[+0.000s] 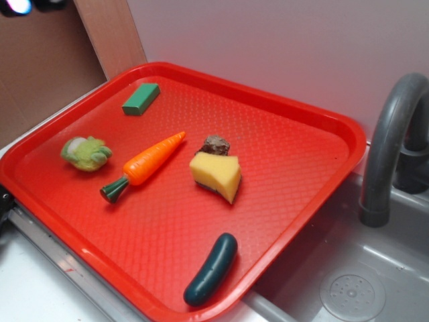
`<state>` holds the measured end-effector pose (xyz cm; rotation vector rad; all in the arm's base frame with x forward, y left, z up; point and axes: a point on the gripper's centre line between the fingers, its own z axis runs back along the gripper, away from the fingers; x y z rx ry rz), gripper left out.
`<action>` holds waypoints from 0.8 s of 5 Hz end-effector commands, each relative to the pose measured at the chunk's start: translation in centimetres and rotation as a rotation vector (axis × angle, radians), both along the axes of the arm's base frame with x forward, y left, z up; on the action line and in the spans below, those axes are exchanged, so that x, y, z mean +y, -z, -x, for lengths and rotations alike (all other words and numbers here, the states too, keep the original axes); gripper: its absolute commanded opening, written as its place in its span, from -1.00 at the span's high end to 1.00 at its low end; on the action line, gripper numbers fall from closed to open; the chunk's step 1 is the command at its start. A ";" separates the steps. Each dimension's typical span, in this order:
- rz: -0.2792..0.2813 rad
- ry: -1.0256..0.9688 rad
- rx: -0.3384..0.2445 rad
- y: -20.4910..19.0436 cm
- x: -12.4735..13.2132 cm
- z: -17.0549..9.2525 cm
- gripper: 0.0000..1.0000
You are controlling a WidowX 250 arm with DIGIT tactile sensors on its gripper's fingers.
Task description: Grab the green block.
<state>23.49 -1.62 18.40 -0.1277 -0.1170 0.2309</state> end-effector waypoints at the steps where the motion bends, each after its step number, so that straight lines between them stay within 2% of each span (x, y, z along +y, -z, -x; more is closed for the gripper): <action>1: 0.000 -0.123 -0.019 4.2 0.5 -4.5 -1.00; 2: 0.009 -0.173 0.044 7.4 0.0 -5.8 -1.00; 3: -0.027 -0.168 0.085 10.0 -0.4 -7.0 -1.00; 4: -0.026 -0.157 0.134 12.8 -0.7 -7.6 -1.00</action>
